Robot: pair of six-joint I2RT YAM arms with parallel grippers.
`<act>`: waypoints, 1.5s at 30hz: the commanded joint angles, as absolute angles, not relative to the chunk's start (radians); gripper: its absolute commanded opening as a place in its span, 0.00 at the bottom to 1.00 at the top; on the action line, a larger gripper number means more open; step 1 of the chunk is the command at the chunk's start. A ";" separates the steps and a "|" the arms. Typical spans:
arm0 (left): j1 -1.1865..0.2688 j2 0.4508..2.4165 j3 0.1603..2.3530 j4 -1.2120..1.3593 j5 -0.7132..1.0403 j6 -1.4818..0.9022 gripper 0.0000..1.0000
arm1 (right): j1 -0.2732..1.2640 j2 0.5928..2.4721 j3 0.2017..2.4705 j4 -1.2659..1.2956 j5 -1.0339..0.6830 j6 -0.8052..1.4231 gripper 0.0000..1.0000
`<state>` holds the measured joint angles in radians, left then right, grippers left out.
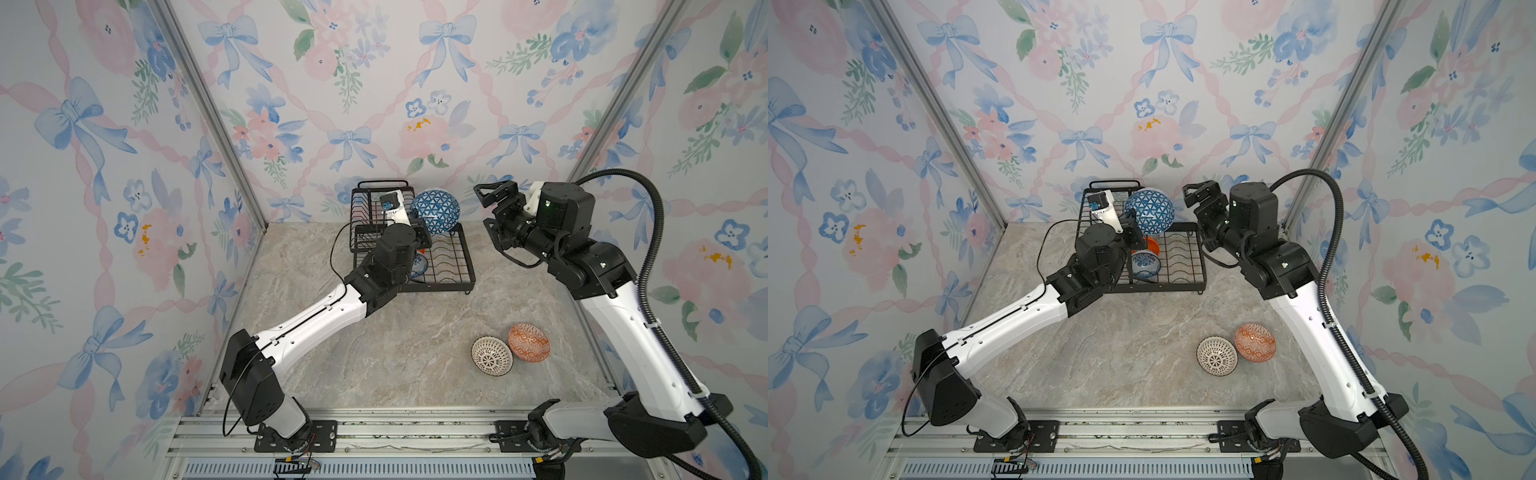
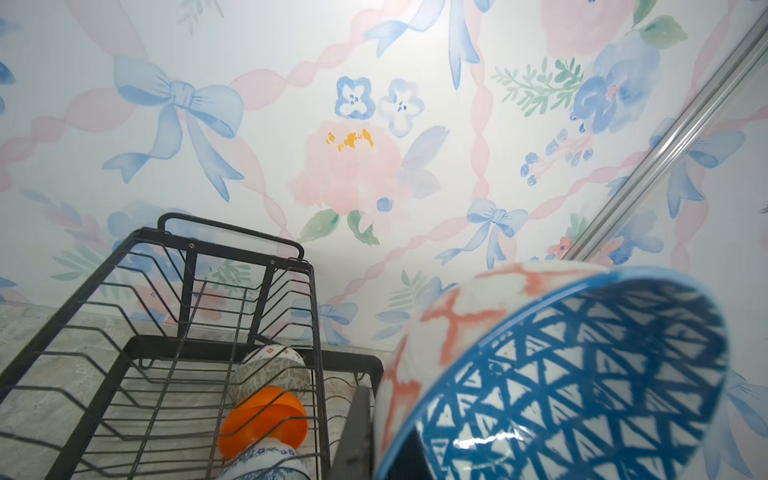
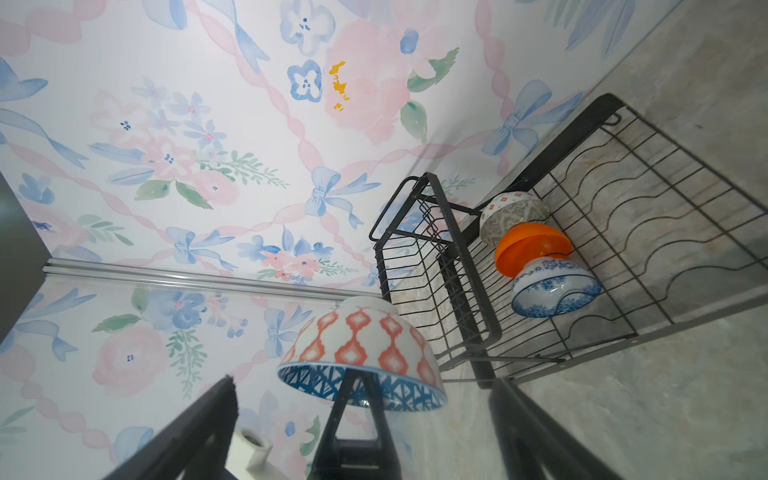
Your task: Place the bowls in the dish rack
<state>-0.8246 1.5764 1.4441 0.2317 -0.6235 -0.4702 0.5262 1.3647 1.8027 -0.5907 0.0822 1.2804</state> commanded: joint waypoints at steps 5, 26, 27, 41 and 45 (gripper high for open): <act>-0.823 1.657 1.497 0.479 -0.743 -0.331 0.00 | 0.599 1.448 1.865 -0.430 0.129 1.489 0.97; -0.828 1.690 1.469 0.591 -0.719 -0.354 0.00 | 0.574 1.592 1.884 -0.261 0.206 1.736 0.69; -0.831 1.689 1.465 0.595 -0.720 -0.354 0.00 | 0.571 1.595 1.887 -0.265 0.204 1.736 0.66; -0.860 1.681 1.453 0.612 -0.740 -0.319 0.00 | 0.536 1.615 1.877 -0.261 0.143 1.766 0.22; -0.861 1.685 1.452 0.613 -0.742 -0.313 0.00 | 0.529 1.608 1.865 -0.261 0.131 1.758 0.11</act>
<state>-0.8516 1.7012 1.4528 0.5365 -0.7372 -0.3428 0.5583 1.6085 1.8717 -0.2584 0.1066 1.8183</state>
